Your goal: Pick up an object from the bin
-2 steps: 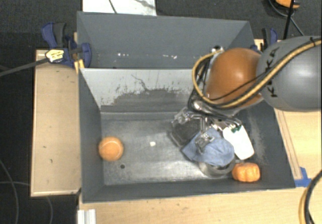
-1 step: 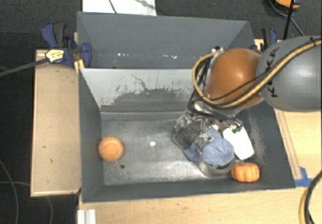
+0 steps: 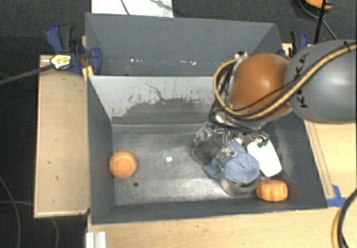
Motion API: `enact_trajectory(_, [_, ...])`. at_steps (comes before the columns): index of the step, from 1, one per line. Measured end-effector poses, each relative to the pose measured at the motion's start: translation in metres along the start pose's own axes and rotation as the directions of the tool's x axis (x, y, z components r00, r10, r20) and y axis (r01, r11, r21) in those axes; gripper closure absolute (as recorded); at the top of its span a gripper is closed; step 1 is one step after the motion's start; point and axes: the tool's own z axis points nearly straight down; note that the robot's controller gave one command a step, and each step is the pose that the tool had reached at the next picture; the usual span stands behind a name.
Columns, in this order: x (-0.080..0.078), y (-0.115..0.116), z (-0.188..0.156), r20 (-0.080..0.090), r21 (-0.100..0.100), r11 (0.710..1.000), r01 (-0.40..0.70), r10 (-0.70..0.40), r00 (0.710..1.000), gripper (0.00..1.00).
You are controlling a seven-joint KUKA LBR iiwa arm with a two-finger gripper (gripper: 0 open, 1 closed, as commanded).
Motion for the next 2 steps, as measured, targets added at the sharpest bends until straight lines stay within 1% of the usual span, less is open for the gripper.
enact_trajectory(1, [0.001, 0.0, -0.002, -0.003, -0.001, 1.0, 0.001, -0.001, 1.0, 1.0])
enact_trajectory(2, [0.003, 0.0, -0.014, -0.002, 0.005, 1.0, 0.005, -0.005, 1.0, 1.0])
